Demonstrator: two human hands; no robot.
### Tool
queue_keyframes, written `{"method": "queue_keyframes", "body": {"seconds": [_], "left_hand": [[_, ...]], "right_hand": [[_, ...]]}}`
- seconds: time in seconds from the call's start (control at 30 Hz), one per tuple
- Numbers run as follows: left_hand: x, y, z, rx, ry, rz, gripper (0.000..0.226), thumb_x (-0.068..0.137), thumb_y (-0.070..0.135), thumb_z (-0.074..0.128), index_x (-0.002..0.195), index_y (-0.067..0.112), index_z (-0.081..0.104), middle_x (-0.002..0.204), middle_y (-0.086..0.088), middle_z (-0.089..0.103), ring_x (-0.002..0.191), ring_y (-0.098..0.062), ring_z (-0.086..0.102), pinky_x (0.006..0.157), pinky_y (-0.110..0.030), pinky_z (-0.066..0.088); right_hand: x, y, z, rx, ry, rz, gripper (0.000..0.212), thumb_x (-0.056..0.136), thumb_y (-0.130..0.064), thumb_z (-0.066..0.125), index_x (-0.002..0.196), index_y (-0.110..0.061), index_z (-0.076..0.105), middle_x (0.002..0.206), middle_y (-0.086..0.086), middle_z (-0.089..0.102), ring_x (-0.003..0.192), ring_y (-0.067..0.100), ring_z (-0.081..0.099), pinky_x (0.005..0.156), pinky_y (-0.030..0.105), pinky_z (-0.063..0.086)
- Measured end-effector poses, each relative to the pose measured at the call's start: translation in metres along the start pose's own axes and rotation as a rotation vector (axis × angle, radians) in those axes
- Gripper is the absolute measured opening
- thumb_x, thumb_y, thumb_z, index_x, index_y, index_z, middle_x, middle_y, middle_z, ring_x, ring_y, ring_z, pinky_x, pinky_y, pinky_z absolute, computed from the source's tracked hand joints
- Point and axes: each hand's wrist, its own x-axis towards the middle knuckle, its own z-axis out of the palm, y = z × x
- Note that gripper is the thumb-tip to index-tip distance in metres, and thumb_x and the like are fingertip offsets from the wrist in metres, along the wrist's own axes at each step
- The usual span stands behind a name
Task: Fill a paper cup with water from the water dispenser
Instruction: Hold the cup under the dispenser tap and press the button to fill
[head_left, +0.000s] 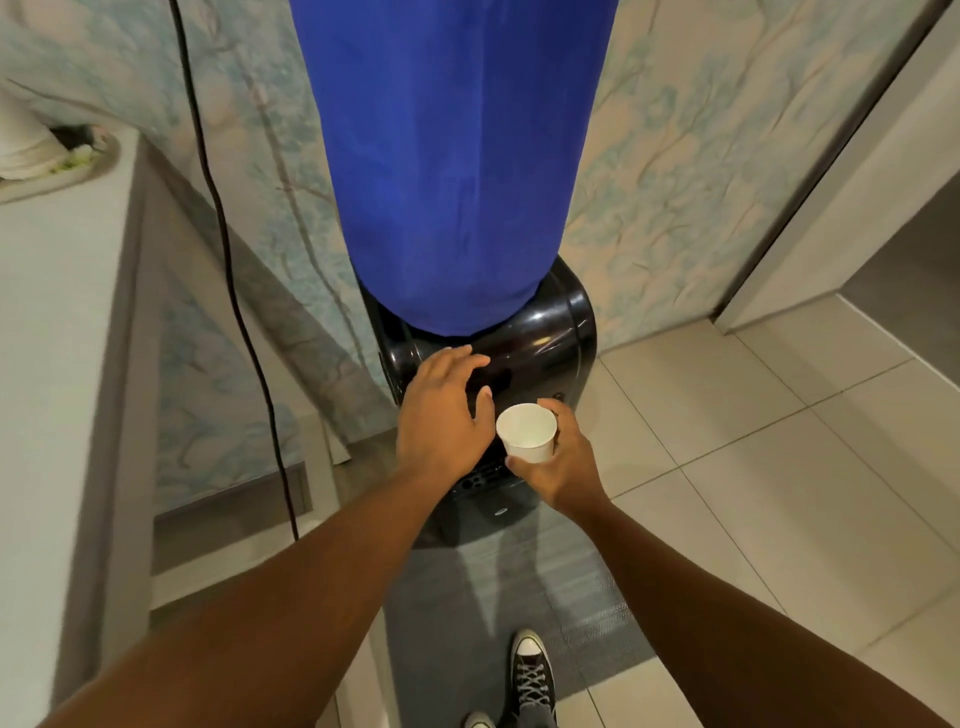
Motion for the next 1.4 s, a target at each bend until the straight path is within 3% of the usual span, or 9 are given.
{"method": "queue_keyframes", "body": {"seconds": [0.23, 0.43, 0.57, 0.73, 0.9, 1.1, 1.23, 1.3, 1.4], "left_hand": [[-0.001, -0.011, 0.039, -0.003, -0.037, -0.02, 0.053, 0.092, 0.026, 0.059, 0.143, 0.021, 0.047, 0.158, 0.001, 0.031, 0.149, -0.016, 0.016, 0.121, -0.038, 0.018], [-0.001, -0.02, 0.076, 0.078, -0.031, 0.051, 0.064, 0.086, 0.023, 0.063, 0.146, 0.018, 0.041, 0.16, -0.004, 0.024, 0.151, -0.02, 0.009, 0.123, -0.046, 0.01], [-0.004, -0.025, 0.096, 0.159, -0.027, 0.072, 0.069, 0.086, 0.026, 0.063, 0.149, 0.018, 0.036, 0.162, -0.008, 0.018, 0.151, -0.023, 0.001, 0.122, -0.05, 0.006], [-0.002, -0.034, 0.113, 0.324, -0.026, 0.09, 0.085, 0.086, 0.039, 0.063, 0.155, 0.017, 0.02, 0.163, -0.011, 0.009, 0.151, -0.027, -0.004, 0.121, -0.054, 0.004], [0.0, -0.046, 0.127, 0.477, -0.011, 0.114, 0.094, 0.086, 0.049, 0.061, 0.157, 0.019, 0.009, 0.163, -0.013, 0.001, 0.15, -0.031, -0.007, 0.12, -0.056, 0.002], [0.004, -0.046, 0.141, 0.544, 0.067, 0.105, 0.103, 0.08, 0.057, 0.067, 0.156, 0.021, 0.007, 0.159, -0.013, -0.001, 0.148, -0.034, -0.003, 0.118, -0.056, -0.006], [0.007, -0.048, 0.152, 0.565, 0.121, 0.101, 0.11, 0.08, 0.054, 0.068, 0.154, 0.024, -0.007, 0.156, -0.014, -0.003, 0.147, -0.035, -0.002, 0.117, -0.057, -0.007], [0.009, -0.05, 0.156, 0.601, 0.153, 0.111, 0.113, 0.08, 0.055, 0.066, 0.153, 0.026, -0.016, 0.154, -0.015, -0.002, 0.145, -0.035, -0.002, 0.117, -0.057, -0.008], [0.014, -0.052, 0.16, 0.618, 0.216, 0.109, 0.109, 0.077, 0.053, 0.071, 0.154, 0.03, -0.003, 0.151, -0.013, 0.003, 0.143, -0.031, 0.001, 0.116, -0.055, -0.005]], "right_hand": [[0.012, 0.06, 0.011, -0.1, -0.002, 0.059, 0.08, 0.066, -0.013, 0.087, 0.131, -0.015, 0.041, 0.115, -0.004, 0.052, 0.103, 0.015, 0.052, 0.068, -0.003, 0.039], [0.019, 0.105, 0.03, -0.097, -0.011, 0.124, 0.077, 0.064, -0.009, 0.087, 0.128, -0.011, 0.043, 0.111, -0.003, 0.052, 0.099, 0.015, 0.052, 0.07, 0.004, 0.038], [0.025, 0.137, 0.044, -0.097, -0.051, 0.171, 0.083, 0.061, -0.016, 0.087, 0.129, -0.015, 0.041, 0.112, -0.002, 0.055, 0.101, 0.018, 0.057, 0.073, 0.015, 0.047], [0.035, 0.156, 0.058, -0.052, -0.037, 0.197, 0.077, 0.062, -0.016, 0.087, 0.126, -0.017, 0.045, 0.108, -0.002, 0.061, 0.094, 0.013, 0.06, 0.068, 0.007, 0.043], [0.049, 0.168, 0.072, -0.018, -0.005, 0.212, 0.074, 0.062, -0.011, 0.087, 0.125, -0.015, 0.048, 0.106, -0.005, 0.058, 0.097, 0.011, 0.057, 0.07, 0.007, 0.044], [0.065, 0.177, 0.089, 0.01, -0.009, 0.267, 0.081, 0.061, -0.012, 0.087, 0.129, -0.02, 0.044, 0.108, -0.004, 0.062, 0.099, 0.015, 0.06, 0.078, 0.029, 0.054], [0.073, 0.173, 0.098, 0.085, -0.018, 0.265, 0.064, 0.071, -0.014, 0.082, 0.124, -0.014, 0.048, 0.103, -0.004, 0.06, 0.089, 0.009, 0.057, 0.074, 0.025, 0.046], [0.076, 0.175, 0.102, 0.126, -0.024, 0.276, 0.063, 0.065, -0.014, 0.085, 0.116, -0.015, 0.048, 0.096, -0.006, 0.061, 0.082, 0.006, 0.058, 0.07, 0.025, 0.047], [0.079, 0.176, 0.103, 0.112, -0.025, 0.293, 0.056, 0.066, -0.011, 0.085, 0.105, -0.02, 0.046, 0.092, -0.007, 0.06, 0.079, 0.005, 0.058, 0.067, 0.022, 0.045]]}}
